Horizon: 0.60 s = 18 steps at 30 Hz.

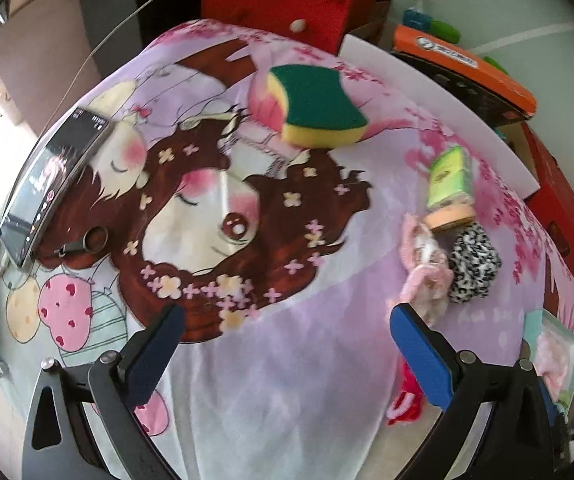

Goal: Organize soft objects
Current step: 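Move both grippers back over the pile toward the red toy and pink item, then grasp the red knit toy with the right gripper while the left grasps the pink lace item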

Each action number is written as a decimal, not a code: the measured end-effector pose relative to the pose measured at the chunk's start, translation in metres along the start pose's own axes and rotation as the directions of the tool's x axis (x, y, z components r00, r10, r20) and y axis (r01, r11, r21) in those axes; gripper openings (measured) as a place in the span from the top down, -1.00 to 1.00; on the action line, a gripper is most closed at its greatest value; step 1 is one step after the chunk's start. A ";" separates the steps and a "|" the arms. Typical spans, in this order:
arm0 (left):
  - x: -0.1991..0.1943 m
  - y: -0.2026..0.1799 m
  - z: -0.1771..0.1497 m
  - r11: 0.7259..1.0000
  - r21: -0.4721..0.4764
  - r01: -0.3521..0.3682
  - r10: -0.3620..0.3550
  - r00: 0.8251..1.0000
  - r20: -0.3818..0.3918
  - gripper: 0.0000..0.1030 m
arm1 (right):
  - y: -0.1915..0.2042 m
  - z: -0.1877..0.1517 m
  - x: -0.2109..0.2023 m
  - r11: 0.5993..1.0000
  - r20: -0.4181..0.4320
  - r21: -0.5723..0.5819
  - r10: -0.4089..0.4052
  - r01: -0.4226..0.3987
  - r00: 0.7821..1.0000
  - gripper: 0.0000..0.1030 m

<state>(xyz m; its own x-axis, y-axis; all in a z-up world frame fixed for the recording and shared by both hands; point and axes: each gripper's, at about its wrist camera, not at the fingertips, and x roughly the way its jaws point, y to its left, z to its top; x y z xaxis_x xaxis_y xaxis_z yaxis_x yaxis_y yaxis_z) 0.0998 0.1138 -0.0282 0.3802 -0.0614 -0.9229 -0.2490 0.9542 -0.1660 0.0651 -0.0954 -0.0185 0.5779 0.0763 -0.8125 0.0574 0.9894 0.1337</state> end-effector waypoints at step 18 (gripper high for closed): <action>0.015 -0.005 -0.009 0.982 0.113 -0.152 0.159 0.986 -0.056 -0.98 | 0.037 -0.029 0.039 0.993 -0.111 -0.119 0.012 -0.025 0.994 -1.00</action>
<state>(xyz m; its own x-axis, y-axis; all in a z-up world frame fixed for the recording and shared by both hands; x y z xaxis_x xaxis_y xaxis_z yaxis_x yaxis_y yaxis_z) 0.0986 0.1053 -0.0439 0.2848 0.0749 -0.9557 -0.2016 0.9793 0.0166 0.0662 -0.0519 -0.0617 0.4850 0.1016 -0.8686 -0.0545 0.9948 0.0859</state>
